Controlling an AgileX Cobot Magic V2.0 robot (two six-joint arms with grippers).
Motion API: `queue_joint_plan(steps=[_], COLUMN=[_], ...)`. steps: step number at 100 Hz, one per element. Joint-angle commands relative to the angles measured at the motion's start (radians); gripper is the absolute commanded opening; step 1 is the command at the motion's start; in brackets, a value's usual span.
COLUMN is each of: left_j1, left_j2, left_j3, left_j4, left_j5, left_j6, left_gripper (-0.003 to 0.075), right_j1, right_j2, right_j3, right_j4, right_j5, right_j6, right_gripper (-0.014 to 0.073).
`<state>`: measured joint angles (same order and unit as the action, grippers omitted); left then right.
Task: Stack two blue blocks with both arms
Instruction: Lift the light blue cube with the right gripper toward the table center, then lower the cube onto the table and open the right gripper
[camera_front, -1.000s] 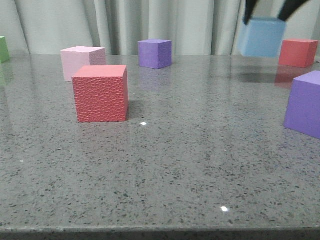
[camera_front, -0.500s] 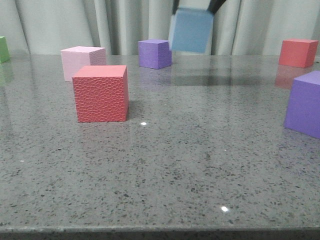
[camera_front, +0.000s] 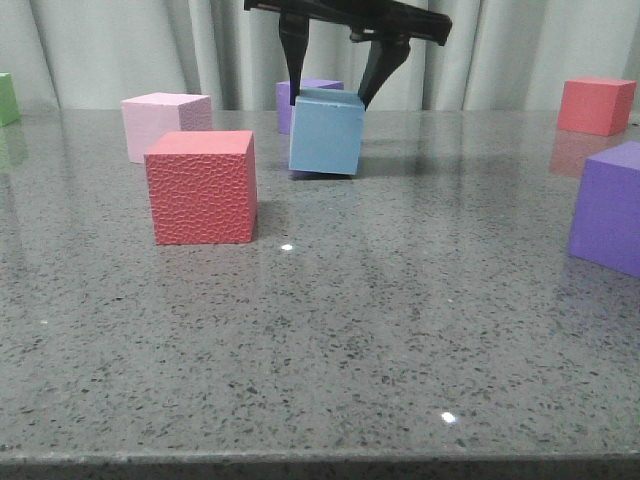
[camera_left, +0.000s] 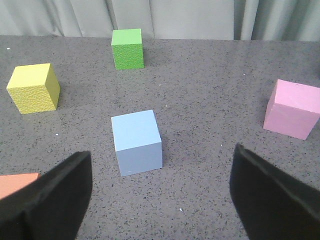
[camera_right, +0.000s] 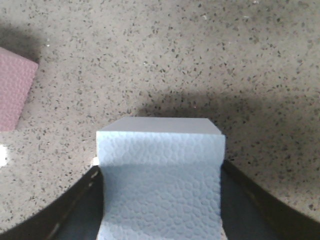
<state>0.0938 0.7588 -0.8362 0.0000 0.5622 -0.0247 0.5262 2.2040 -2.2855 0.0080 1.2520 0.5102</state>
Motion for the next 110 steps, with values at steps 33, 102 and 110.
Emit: queue_joint_plan(steps=[33,102,110], left_j1=[0.003,0.003,0.003], left_j2=[-0.003,-0.003,-0.001], left_j3=[-0.036,-0.036,-0.036], left_j4=[-0.010,-0.010,-0.010], left_j5=[-0.054,-0.031,-0.035], left_j6=[-0.008,-0.008,-0.022], left_gripper=[0.0543,0.0543,0.0543], right_j1=[-0.002,-0.002,-0.002], right_j2=[-0.053,-0.095,-0.114], right_j3=[-0.034,-0.034,-0.033], right_j4=[-0.008,0.038,0.037], right_j5=[-0.034,-0.051,-0.029], right_j6=[0.000,-0.019,-0.028], right_gripper=[0.0433,0.0643,0.0643])
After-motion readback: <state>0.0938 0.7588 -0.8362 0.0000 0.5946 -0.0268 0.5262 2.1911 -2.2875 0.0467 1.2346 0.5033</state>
